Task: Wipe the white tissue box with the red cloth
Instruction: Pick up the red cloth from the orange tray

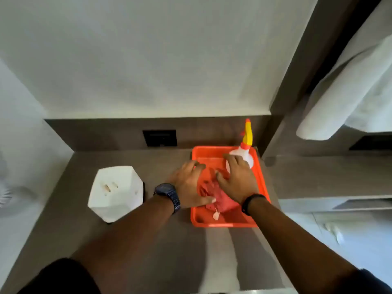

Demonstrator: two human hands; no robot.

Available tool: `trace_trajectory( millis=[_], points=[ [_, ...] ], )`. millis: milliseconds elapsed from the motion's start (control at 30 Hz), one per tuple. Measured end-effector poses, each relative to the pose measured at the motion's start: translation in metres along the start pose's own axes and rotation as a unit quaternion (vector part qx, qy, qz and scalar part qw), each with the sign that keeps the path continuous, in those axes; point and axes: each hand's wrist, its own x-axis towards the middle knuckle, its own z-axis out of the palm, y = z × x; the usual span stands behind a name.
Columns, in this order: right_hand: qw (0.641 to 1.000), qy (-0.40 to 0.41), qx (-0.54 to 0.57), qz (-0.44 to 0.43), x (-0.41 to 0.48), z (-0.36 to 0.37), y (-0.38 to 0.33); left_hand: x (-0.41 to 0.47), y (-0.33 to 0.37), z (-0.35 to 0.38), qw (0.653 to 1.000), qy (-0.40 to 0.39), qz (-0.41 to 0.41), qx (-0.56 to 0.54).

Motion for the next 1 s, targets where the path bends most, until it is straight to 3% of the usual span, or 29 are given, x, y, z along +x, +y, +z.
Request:
trace_trajectory(
  millis=[133,167,367,567,633,733,833,900,1000],
  points=[
    [0.98,-0.178,-0.076,0.051,-0.015,0.04,0.03,0.004,-0.009,0.058,0.994,-0.093,-0.014,0.049],
    [0.977,-0.191,-0.088,0.043,-0.017,0.048,0.035,0.005,-0.012,0.07,0.993,-0.103,-0.019,0.046],
    [0.962,-0.22,-0.162,0.013,-0.012,0.076,0.052,0.0,-0.017,0.095,0.995,-0.098,0.0,0.024],
    [0.972,-0.166,-0.157,0.046,-0.008,0.092,0.052,0.001,-0.018,0.09,0.992,-0.123,-0.001,0.012],
    [0.981,-0.144,-0.107,0.076,-0.005,0.093,0.052,0.002,-0.023,0.078,0.991,-0.13,-0.01,0.003],
    [0.988,-0.032,0.085,0.122,0.005,0.084,0.032,0.003,-0.044,0.037,0.997,-0.076,-0.025,-0.004],
    [0.955,0.1,0.265,0.09,0.017,0.08,-0.025,-0.004,-0.084,-0.02,0.999,0.03,-0.025,0.009],
    [0.913,0.094,0.386,0.091,0.017,0.083,-0.071,-0.017,-0.115,-0.051,0.998,0.054,-0.021,0.04],
    [0.869,0.0,0.479,0.125,0.005,0.107,-0.112,-0.046,-0.155,-0.082,0.993,-0.009,-0.024,0.111]
  ],
)
